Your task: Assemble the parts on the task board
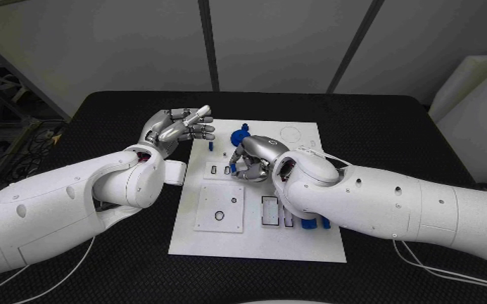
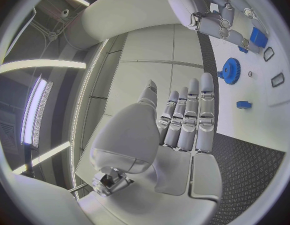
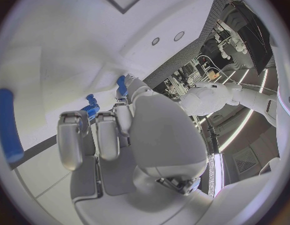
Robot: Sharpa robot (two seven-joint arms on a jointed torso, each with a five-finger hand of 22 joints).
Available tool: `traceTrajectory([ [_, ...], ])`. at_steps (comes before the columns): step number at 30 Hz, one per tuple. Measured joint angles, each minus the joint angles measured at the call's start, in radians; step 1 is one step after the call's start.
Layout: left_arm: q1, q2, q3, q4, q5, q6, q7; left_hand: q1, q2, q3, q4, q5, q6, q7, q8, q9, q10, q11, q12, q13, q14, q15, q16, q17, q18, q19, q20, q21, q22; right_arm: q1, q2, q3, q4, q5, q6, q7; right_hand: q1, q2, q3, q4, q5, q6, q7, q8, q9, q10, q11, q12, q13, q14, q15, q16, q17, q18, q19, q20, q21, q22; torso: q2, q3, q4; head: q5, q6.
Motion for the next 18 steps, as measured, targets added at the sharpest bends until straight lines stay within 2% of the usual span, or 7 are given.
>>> traceTrajectory([
  [5,0.000,0.000,0.000,0.000,0.000,0.000,-0.001,0.000,0.000,0.000,0.000,0.000,0.000,0.000,0.000,0.000,0.000,0.000,0.000,0.000,0.000,0.000,0.000,0.000,0.000,0.000,0.000,0.000,0.000,0.000,0.000,0.000,-0.001,-0.002,0.001,-0.004,-0.013,-0.013,0.000,0.000,0.005,0.000,0.000,0.004,0.000,-0.004,0.004,-0.009,-0.021,0.000,0.000,0.000,0.000,0.000,0.000,0.000,0.000,0.000,0.000,-0.0003,0.0000,0.000,-0.001],
  [7,0.000,0.000,0.000,0.000,0.000,0.001,-0.001,0.000,0.000,0.000,0.000,0.000,0.000,0.000,0.000,0.000,0.000,0.000,0.000,0.000,0.000,0.000,0.000,0.000,0.000,0.000,0.000,0.000,0.000,0.000,0.000,0.000,-0.001,-0.002,0.001,-0.005,-0.020,-0.020,0.004,0.004,0.005,-0.007,0.006,0.003,0.000,-0.014,0.006,-0.026,-0.034,0.000,0.000,0.000,0.000,0.000,0.000,0.000,0.000,0.000,0.000,-0.0003,0.0000,0.000,-0.001],
  [11,0.000,0.000,0.000,-0.001,0.000,0.001,-0.002,0.000,0.000,0.000,0.000,0.000,0.000,0.000,0.000,0.000,0.000,0.000,0.000,0.000,0.000,0.000,0.000,0.000,0.000,0.000,0.000,0.000,0.000,0.000,0.001,0.000,-0.003,-0.004,0.003,-0.007,-0.028,-0.028,0.008,0.005,0.010,-0.025,0.016,-0.014,-0.006,-0.023,0.012,-0.040,-0.045,0.000,0.000,-0.004,0.000,0.000,0.000,0.000,0.000,0.000,0.000,-0.0003,0.0000,0.000,0.000],
  [15,0.000,0.000,0.000,-0.001,0.000,0.001,-0.002,0.000,0.000,0.000,0.000,0.000,0.000,0.000,0.000,0.000,0.000,0.000,0.000,0.000,0.000,0.000,0.000,0.000,0.000,0.000,0.000,0.000,0.000,-0.001,0.001,-0.001,-0.006,-0.004,0.007,-0.010,-0.034,-0.033,0.011,0.006,0.013,-0.038,0.019,-0.022,-0.011,-0.026,0.015,-0.046,-0.048,0.004,0.004,-0.004,0.000,0.000,0.000,0.000,0.000,0.000,0.000,-0.0003,0.0000,-0.001,0.000],
  [17,0.000,0.000,0.000,-0.001,0.000,0.001,-0.003,0.000,0.000,0.000,0.000,0.000,0.000,0.000,0.000,0.000,0.000,0.000,0.000,0.000,0.000,0.000,0.000,0.001,0.000,0.000,0.000,0.000,0.000,-0.002,0.002,-0.001,-0.007,-0.004,0.008,-0.011,-0.038,-0.037,0.011,0.006,0.014,-0.046,0.026,-0.023,-0.013,-0.029,0.018,-0.051,-0.050,0.004,0.004,-0.004,0.000,0.000,0.000,0.000,0.000,0.000,0.000,-0.0003,0.0000,-0.002,0.000],
  [18,0.000,0.000,0.000,-0.001,0.000,0.001,-0.003,0.000,0.000,0.000,0.000,0.000,0.000,0.000,0.000,0.000,0.000,0.000,0.000,0.000,0.000,0.000,0.000,0.001,0.000,0.000,0.000,0.000,0.000,-0.002,0.002,-0.001,-0.008,-0.004,0.010,-0.012,-0.038,-0.037,0.011,0.006,0.014,-0.049,0.023,-0.024,-0.013,-0.031,0.020,-0.054,-0.052,0.002,0.006,-0.004,0.000,0.000,0.000,0.000,0.000,0.000,0.000,-0.0003,0.0000,-0.002,0.000],
])
